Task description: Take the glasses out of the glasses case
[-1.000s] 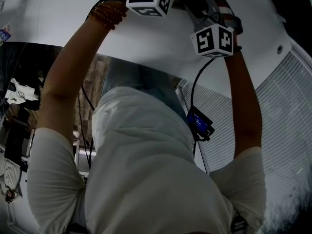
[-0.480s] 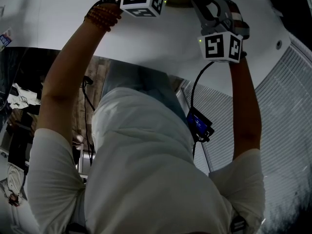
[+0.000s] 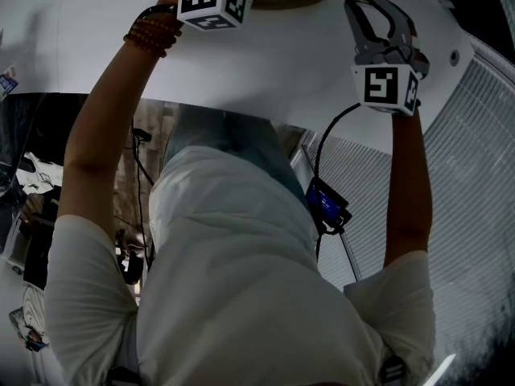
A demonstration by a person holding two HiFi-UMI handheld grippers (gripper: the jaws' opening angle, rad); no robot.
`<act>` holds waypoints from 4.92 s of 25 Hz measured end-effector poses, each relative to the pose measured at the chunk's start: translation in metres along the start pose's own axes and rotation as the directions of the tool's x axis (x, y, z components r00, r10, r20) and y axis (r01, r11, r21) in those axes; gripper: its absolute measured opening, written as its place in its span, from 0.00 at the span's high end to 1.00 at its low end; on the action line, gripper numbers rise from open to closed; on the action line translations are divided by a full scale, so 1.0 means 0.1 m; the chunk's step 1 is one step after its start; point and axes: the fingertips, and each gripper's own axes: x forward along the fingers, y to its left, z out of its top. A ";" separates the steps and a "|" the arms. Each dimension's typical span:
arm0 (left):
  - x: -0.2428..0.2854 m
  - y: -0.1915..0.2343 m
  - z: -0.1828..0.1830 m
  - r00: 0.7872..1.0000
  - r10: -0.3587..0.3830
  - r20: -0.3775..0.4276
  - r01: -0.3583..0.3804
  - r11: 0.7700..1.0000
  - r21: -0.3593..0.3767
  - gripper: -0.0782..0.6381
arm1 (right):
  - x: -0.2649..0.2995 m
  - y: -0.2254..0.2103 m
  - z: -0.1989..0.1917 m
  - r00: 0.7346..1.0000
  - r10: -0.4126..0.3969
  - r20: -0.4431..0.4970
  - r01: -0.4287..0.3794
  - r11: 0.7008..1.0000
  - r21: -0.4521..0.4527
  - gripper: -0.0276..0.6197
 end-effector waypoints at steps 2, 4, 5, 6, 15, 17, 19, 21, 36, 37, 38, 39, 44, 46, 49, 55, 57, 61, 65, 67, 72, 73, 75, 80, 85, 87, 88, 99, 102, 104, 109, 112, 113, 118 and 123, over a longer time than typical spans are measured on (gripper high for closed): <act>0.02 -0.01 -0.01 1.000 0.003 -0.003 -0.003 1.000 -0.004 0.84 | -0.11 0.01 -0.21 0.999 -0.005 -0.033 0.006 1.000 0.024 0.79; 0.02 0.00 -0.03 1.000 0.009 -0.015 -0.010 1.000 -0.012 0.84 | -0.20 0.10 -0.44 0.998 0.000 -0.062 0.002 0.999 0.035 0.79; 0.02 0.01 -0.06 1.000 0.014 -0.025 -0.015 1.000 -0.014 0.84 | -0.23 0.17 -0.54 0.997 0.008 -0.076 -0.005 0.999 0.043 0.79; 0.03 0.02 -0.08 0.999 0.018 -0.032 -0.018 1.000 -0.014 0.84 | -0.25 0.24 -0.62 0.996 0.020 -0.090 -0.015 0.998 0.057 0.79; 0.07 0.05 -0.02 0.999 0.022 -0.038 -0.022 1.000 0.000 0.84 | -0.24 0.98 -0.92 0.976 0.182 -0.118 -0.157 0.968 0.196 0.79; 0.08 0.07 -0.03 0.999 0.025 -0.041 -0.025 1.000 0.001 0.84 | -0.18 1.08 -0.95 0.971 0.210 -0.118 -0.183 0.962 0.204 0.79; 0.12 0.08 -0.05 0.999 0.025 -0.046 -0.025 1.000 0.003 0.84 | -0.11 1.12 -1.00 0.967 0.223 -0.120 -0.196 0.959 0.207 0.79; 0.14 0.07 -0.05 0.999 0.026 -0.048 -0.025 1.000 0.005 0.84 | -0.05 1.13 -1.04 0.965 0.231 -0.122 -0.202 0.955 0.217 0.79; 0.10 0.07 -0.03 0.999 0.027 -0.044 -0.027 1.000 0.005 0.84 | 0.07 1.12 -1.06 0.958 0.255 -0.132 -0.219 0.947 0.234 0.80; 0.10 0.07 -0.03 0.999 0.027 -0.044 -0.027 1.000 0.005 0.84 | 0.07 1.12 -1.06 0.958 0.253 -0.132 -0.218 0.948 0.233 0.79; 0.10 0.07 -0.03 0.999 0.027 -0.044 -0.027 1.000 0.006 0.84 | 0.07 1.11 -1.06 0.959 0.250 -0.131 -0.216 0.948 0.232 0.79; 0.10 0.07 -0.03 0.999 0.026 -0.044 -0.026 1.000 0.007 0.84 | 0.07 1.10 -1.05 0.960 0.247 -0.129 -0.213 0.949 0.233 0.79; 0.11 0.05 0.02 0.999 0.019 -0.036 -0.019 1.000 0.013 0.84 | 0.04 1.04 -1.06 0.967 0.223 -0.119 -0.187 0.948 0.257 0.77; 0.09 0.03 0.04 0.999 0.011 -0.037 -0.011 1.000 0.014 0.84 | 0.01 1.02 -1.07 0.970 0.214 -0.113 -0.177 0.946 0.273 0.77; 0.04 0.03 0.10 0.999 0.006 -0.034 -0.006 1.000 0.019 0.84 | -0.04 0.96 -1.05 0.977 0.192 -0.095 -0.158 0.945 0.285 0.77; -0.08 0.07 0.18 1.000 0.011 -0.029 -0.010 0.999 0.045 0.84 | -0.13 0.76 -0.84 0.991 0.136 -0.002 -0.125 0.917 0.380 0.77; -0.14 0.10 0.20 0.999 0.020 -0.027 -0.019 0.999 0.039 0.84 | -0.18 0.68 -0.78 0.994 0.111 0.014 -0.107 0.912 0.396 0.77; -0.30 0.20 0.33 0.999 0.046 -0.004 -0.046 0.998 0.030 0.84 | -0.31 0.54 -0.67 0.997 0.072 0.031 -0.078 0.906 0.415 0.77; -0.60 0.22 0.56 0.997 0.070 0.015 -0.070 0.998 -0.004 0.87 | -0.52 0.43 -0.56 0.998 0.014 0.062 -0.040 0.897 0.440 0.80; -0.77 0.29 0.66 0.996 0.085 0.032 -0.084 0.996 -0.015 0.89 | -0.59 0.34 -0.47 0.997 -0.024 0.076 -0.013 0.893 0.451 0.84; -1.18 0.44 0.86 0.993 0.099 0.067 -0.095 0.993 -0.071 0.89 | -0.78 0.16 -0.19 0.991 -0.094 0.095 0.038 0.878 0.477 0.92; -1.24 0.47 0.88 0.992 0.106 0.072 -0.100 0.992 -0.078 0.89 | -0.82 0.13 -0.13 0.988 -0.111 0.104 0.048 0.874 0.483 0.93; -1.31 0.52 0.92 0.990 0.118 0.076 -0.111 0.990 -0.092 0.89 | -0.88 0.06 -0.04 0.983 -0.136 0.124 0.058 0.868 0.493 0.95; -1.51 0.60 1.06 0.987 0.135 0.086 -0.122 0.983 -0.139 0.89 | -1.08 -0.13 0.21 0.970 -0.176 0.167 0.069 0.860 0.505 0.95; -1.77 0.69 1.14 0.983 0.141 0.113 -0.116 0.972 -0.202 0.89 | -1.36 -0.34 0.53 0.949 -0.248 0.194 0.108 0.835 0.539 0.95; -1.87 0.74 1.19 0.981 0.150 0.124 -0.117 0.965 -0.237 0.89 | -1.48 -0.45 0.62 0.936 -0.284 0.208 0.124 0.819 0.561 0.95; -1.92 0.77 1.22 0.979 0.155 0.129 -0.119 0.961 -0.251 0.89 | -1.54 -0.51 0.67 0.929 -0.302 0.213 0.130 0.808 0.575 0.95; -2.36 1.11 1.59 0.954 0.229 0.191 -0.146 0.917 -0.370 0.89 | -2.14 -0.89 0.99 0.853 -0.459 0.249 0.170 0.695 0.698 0.95; -2.43 1.14 1.72 0.946 0.241 0.217 -0.136 0.902 -0.410 0.89 | -2.26 -0.93 1.14 0.833 -0.484 0.269 0.161 0.677 0.719 0.95; -2.50 1.13 1.80 0.940 0.249 0.234 -0.126 0.890 -0.439 0.89 | -2.33 -0.92 1.24 0.822 -0.495 0.280 0.158 0.671 0.724 0.95; -2.64 1.16 1.99 0.921 0.276 0.276 -0.080 0.826 -0.559 0.89 | -2.53 -0.97 1.57 0.772 -0.549 0.322 0.153 0.651 0.744 0.95; -2.73 1.12 2.11 0.910 0.277 0.308 -0.035 0.792 -0.609 0.89 | -2.61 -0.92 1.60 0.761 -0.562 0.324 0.152 0.639 0.754 0.95; -2.76 1.10 2.15 0.906 0.276 0.320 -0.021 0.786 -0.618 0.89 | -2.64 -0.91 1.62 0.759 -0.566 0.323 0.148 0.632 0.761 0.95; -2.86 1.10 2.37 0.884 0.284 0.371 0.005 0.788 -0.616 0.89 | -2.76 -0.90 1.79 0.739 -0.578 0.347 0.125 0.623 0.772 0.95; -2.98 1.12 2.59 0.858 0.306 0.413 0.047 0.753 -0.656 0.89 | -2.84 -0.86 1.95 0.725 -0.579 0.372 0.084 0.610 0.788 0.95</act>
